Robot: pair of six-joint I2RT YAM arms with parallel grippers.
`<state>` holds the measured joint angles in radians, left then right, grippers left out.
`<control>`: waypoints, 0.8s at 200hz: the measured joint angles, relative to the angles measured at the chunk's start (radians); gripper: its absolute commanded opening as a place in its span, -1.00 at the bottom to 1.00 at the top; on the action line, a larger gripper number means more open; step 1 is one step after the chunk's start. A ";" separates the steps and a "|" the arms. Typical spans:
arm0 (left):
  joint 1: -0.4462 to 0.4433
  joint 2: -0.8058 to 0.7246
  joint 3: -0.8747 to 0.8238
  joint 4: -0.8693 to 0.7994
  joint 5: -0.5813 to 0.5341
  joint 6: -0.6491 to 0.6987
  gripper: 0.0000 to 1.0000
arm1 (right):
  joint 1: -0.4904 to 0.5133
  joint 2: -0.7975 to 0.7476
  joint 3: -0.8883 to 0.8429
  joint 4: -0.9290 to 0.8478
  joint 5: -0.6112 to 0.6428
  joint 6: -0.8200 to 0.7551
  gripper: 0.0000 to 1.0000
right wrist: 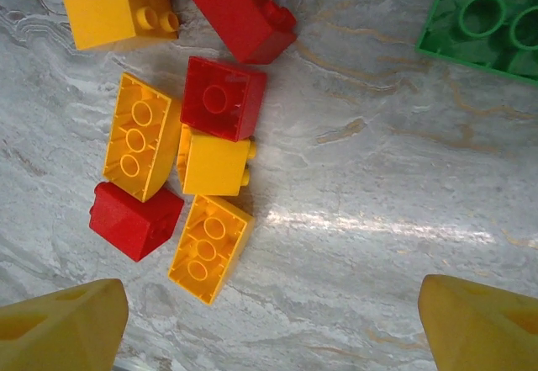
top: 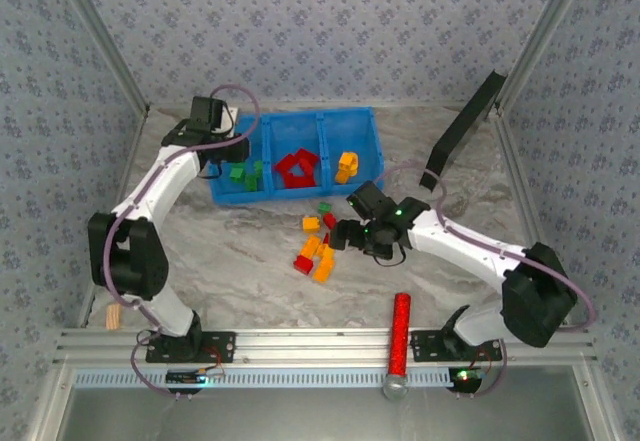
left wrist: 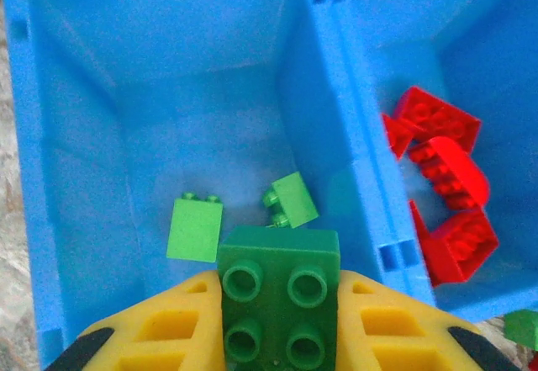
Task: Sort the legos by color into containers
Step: Place the lego in the container.
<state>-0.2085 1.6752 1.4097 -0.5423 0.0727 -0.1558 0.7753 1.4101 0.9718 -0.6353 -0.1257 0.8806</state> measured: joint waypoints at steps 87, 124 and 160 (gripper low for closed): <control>0.022 0.165 -0.019 0.024 -0.018 -0.042 -0.34 | 0.058 0.123 0.032 0.064 -0.004 0.064 0.83; 0.022 0.203 -0.019 0.029 -0.019 -0.053 -0.09 | 0.060 0.206 0.058 0.087 -0.022 0.066 0.80; 0.022 0.206 -0.020 0.039 -0.021 -0.058 0.08 | 0.082 0.278 0.100 0.082 -0.032 0.070 0.70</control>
<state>-0.1867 1.8812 1.3899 -0.5037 0.0513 -0.2138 0.8574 1.6878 1.0718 -0.5533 -0.1577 0.9508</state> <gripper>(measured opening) 0.524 0.870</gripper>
